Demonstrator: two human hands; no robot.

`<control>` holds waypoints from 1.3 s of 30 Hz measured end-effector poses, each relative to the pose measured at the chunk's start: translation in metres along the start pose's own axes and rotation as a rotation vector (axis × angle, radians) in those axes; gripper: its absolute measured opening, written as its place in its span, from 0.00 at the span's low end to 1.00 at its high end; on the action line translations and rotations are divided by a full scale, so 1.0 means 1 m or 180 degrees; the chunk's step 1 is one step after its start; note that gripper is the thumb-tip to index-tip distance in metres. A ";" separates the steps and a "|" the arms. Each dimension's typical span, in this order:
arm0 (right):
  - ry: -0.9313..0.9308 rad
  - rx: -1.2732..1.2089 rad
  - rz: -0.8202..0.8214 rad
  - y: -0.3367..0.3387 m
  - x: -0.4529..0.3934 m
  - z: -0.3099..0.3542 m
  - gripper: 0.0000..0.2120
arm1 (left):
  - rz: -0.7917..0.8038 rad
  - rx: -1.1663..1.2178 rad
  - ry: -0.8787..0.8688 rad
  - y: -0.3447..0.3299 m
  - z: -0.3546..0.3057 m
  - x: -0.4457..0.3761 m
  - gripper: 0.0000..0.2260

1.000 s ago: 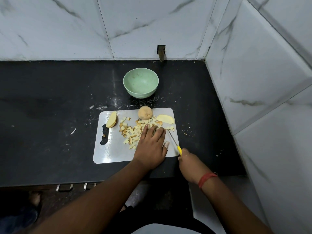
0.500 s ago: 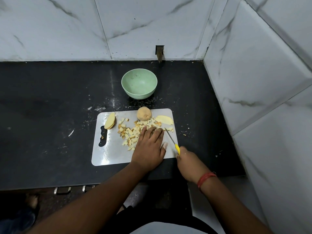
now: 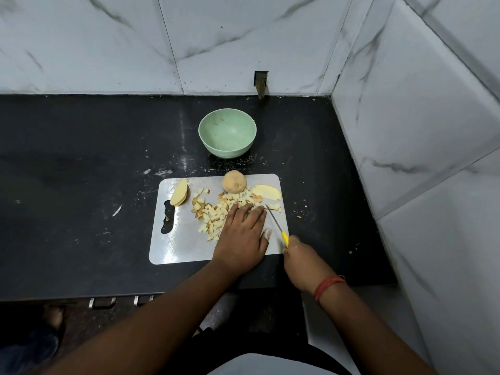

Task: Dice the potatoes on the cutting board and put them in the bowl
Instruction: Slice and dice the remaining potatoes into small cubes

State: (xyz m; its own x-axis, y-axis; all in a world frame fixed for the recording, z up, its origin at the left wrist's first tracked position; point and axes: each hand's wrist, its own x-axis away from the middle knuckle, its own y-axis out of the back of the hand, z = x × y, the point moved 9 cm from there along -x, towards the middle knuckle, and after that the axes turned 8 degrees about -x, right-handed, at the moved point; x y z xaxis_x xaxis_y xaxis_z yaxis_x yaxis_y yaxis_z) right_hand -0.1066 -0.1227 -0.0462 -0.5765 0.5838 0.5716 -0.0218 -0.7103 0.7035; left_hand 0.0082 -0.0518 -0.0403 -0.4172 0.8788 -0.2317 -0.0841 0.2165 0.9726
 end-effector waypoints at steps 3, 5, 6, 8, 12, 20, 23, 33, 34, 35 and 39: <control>0.0021 -0.0005 0.0088 -0.003 0.001 0.001 0.12 | -0.0014 -0.0010 0.0017 0.000 0.000 0.000 0.23; 0.0026 -0.0038 0.0144 -0.004 0.005 -0.002 0.11 | -0.0002 -0.0046 0.0017 0.000 -0.001 0.000 0.23; 0.0037 -0.0050 0.0150 -0.004 0.007 -0.004 0.11 | 0.0014 -0.0066 0.0017 0.000 -0.001 0.000 0.24; 0.0093 -0.0117 0.0185 -0.004 0.012 -0.007 0.11 | 0.0042 -0.0084 0.0018 0.000 -0.001 0.000 0.24; 0.0251 -0.0537 0.0220 0.007 0.018 -0.009 0.07 | 0.0073 -0.0097 0.0007 0.000 0.000 -0.001 0.24; 0.0253 -0.1356 0.0071 0.023 0.012 -0.018 0.07 | -0.0167 0.0230 0.0070 0.006 0.006 0.002 0.21; 0.0222 -0.1720 -0.0100 0.027 0.006 -0.027 0.07 | -0.0298 0.0176 -0.0195 0.014 -0.002 0.000 0.20; 0.0317 -0.2128 -0.0378 0.042 -0.003 -0.029 0.08 | 0.0425 -0.0309 -0.1137 -0.009 -0.029 -0.031 0.31; 0.0320 -0.2107 -0.0362 0.042 -0.003 -0.030 0.08 | 0.0402 -0.0293 -0.1053 -0.009 -0.022 -0.029 0.31; 0.0315 -0.2087 -0.0340 0.041 -0.003 -0.030 0.08 | 0.0366 -0.0285 -0.0971 -0.009 -0.016 -0.026 0.30; 0.0229 -0.1844 -0.0174 0.036 -0.003 -0.031 0.06 | 0.0228 -0.0261 -0.0907 -0.006 -0.002 -0.018 0.29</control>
State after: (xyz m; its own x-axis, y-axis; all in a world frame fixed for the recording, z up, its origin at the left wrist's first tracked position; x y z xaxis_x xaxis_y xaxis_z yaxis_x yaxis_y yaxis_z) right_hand -0.1314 -0.1619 -0.0359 -0.6155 0.6120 0.4965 -0.4844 -0.7908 0.3741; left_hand 0.0142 -0.0694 -0.0416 -0.1550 0.9770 -0.1465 -0.1413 0.1249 0.9821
